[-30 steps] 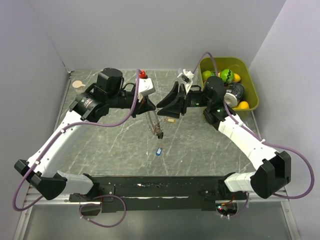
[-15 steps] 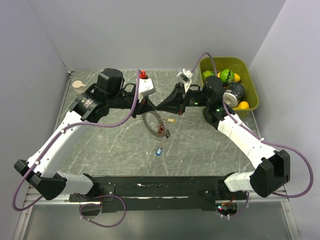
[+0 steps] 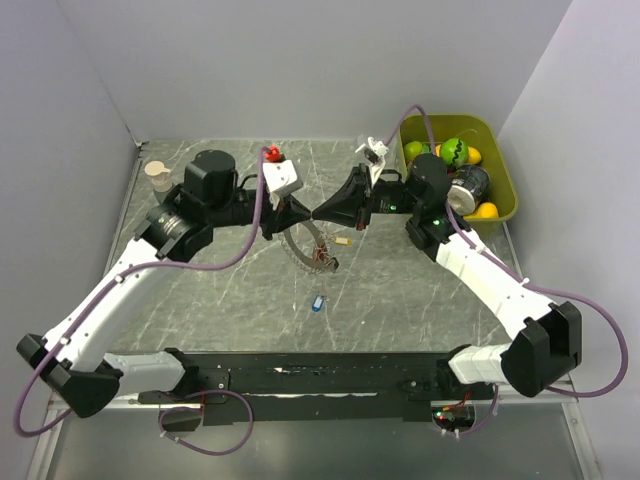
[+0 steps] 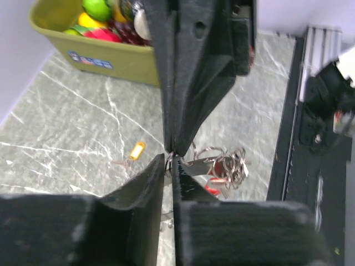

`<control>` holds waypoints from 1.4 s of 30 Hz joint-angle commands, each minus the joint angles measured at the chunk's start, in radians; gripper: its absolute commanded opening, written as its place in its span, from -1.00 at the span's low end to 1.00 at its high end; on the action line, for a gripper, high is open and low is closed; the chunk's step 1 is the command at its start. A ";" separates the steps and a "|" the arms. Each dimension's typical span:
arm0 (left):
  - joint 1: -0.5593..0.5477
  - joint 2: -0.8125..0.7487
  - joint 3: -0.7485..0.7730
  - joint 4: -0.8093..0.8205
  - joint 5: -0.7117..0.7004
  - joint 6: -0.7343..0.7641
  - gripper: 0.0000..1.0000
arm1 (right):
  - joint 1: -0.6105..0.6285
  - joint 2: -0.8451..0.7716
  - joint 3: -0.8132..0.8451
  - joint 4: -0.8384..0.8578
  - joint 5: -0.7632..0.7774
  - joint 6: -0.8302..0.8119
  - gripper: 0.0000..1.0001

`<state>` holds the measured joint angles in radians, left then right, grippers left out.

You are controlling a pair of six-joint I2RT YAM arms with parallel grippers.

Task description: Put the keys on the keyring

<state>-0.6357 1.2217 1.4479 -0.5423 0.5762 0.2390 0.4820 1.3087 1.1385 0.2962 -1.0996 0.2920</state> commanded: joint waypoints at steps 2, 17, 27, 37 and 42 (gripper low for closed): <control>0.005 -0.125 -0.104 0.354 -0.116 -0.173 -0.37 | -0.003 -0.083 -0.075 0.257 0.050 0.131 -1.00; 0.177 -0.163 -0.363 1.077 0.350 -0.704 0.01 | -0.114 -0.046 -0.249 1.106 0.234 0.782 -1.00; 0.177 -0.124 -0.388 1.197 0.238 -0.817 -0.05 | -0.118 -0.028 -0.214 1.169 0.242 0.857 -1.00; 0.176 -0.010 -0.316 0.937 0.237 -0.761 -0.10 | -0.120 -0.080 -0.273 0.913 0.221 0.685 -1.00; 0.176 0.018 -0.328 0.783 0.126 -0.699 0.02 | -0.118 -0.166 -0.293 0.565 0.253 0.422 -1.00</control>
<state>-0.4606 1.2282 1.1061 0.3645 0.7834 -0.5167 0.3679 1.2190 0.8516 1.0904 -0.8661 0.9394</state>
